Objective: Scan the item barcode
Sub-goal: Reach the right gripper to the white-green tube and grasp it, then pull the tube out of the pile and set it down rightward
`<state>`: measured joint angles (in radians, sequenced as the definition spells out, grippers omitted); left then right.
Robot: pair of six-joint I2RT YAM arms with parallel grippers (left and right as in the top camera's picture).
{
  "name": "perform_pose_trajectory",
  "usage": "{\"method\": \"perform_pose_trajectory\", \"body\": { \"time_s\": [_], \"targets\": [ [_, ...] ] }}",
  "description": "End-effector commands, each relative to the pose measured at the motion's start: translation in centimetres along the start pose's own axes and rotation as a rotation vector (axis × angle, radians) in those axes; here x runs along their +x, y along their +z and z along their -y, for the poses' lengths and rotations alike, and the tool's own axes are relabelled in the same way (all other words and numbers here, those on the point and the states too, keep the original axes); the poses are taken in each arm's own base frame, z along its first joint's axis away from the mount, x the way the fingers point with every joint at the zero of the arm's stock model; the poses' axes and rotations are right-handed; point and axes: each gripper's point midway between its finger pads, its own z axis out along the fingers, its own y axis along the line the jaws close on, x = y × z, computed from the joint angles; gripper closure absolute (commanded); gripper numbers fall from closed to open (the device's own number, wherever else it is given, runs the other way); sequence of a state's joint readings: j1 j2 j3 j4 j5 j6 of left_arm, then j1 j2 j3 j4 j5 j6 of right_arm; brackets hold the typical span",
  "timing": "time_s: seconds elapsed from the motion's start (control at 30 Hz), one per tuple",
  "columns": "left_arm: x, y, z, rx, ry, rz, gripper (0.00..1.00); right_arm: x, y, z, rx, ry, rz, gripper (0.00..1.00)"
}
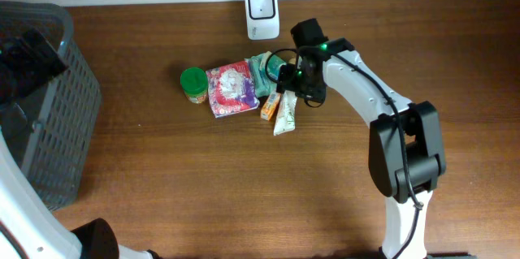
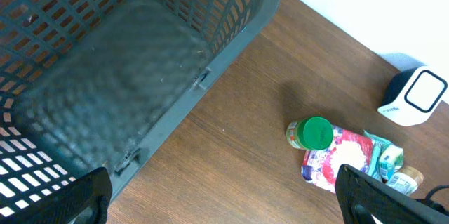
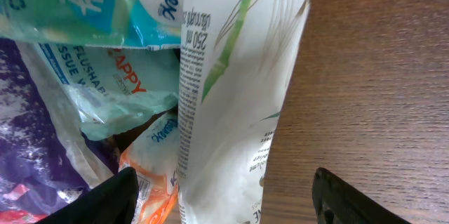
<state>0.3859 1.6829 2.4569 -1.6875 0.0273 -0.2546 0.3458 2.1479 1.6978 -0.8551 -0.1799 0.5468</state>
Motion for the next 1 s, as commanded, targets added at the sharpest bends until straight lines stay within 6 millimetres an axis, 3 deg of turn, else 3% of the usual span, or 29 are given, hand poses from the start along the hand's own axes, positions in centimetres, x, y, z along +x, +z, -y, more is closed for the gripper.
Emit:
{"method": "perform_pose_trajectory", "body": {
  "time_s": [0.0,0.03,0.23,0.3,0.37,0.43,0.57,0.63,0.73,0.9,0.97],
  "targets": [
    [0.0,-0.3,-0.1,0.002,-0.013,0.005,0.01,1.0,2.4,1.1,0.060,0.007,-0.039,0.38],
    [0.0,-0.3,-0.1,0.002,-0.013,0.005,0.01,1.2,3.0,1.2,0.061,-0.027,-0.052,0.41],
    [0.0,-0.3,-0.1,0.002,-0.012,0.005,0.01,1.4,3.0,1.4,0.035,-0.082,-0.082,0.29],
    [0.0,-0.3,-0.1,0.002,-0.013,0.005,0.01,1.1,2.4,3.3,0.016,-0.039,-0.118,0.29],
    [0.0,-0.3,-0.1,0.002,-0.013,0.005,0.01,1.3,1.6,3.3,-0.109,-0.078,-0.179,0.28],
    [0.0,-0.3,-0.1,0.002,-0.013,0.005,0.01,0.7,0.4,4.0,-0.112,-0.049,-0.187,0.25],
    [0.0,-0.3,-0.1,0.002,-0.013,0.005,0.01,-0.1,-0.3,2.9,-0.166,-0.097,-0.165,0.11],
    [0.0,-0.3,-0.1,0.002,-0.012,0.005,0.01,-0.8,-0.2,2.6,-0.178,-0.140,-0.131,0.10],
    [0.0,-0.3,-0.1,0.002,-0.013,0.005,0.01,-1.9,0.7,4.0,-0.097,-0.152,-0.075,0.10],
    [0.0,-0.3,-0.1,0.002,-0.013,0.005,0.01,-0.8,3.5,3.0,-0.123,-0.173,-0.115,0.16],
    [0.0,-0.3,-0.1,0.002,-0.013,0.005,0.01,-0.6,4.3,2.4,-0.127,-0.190,-0.113,0.35]
  ]
}}
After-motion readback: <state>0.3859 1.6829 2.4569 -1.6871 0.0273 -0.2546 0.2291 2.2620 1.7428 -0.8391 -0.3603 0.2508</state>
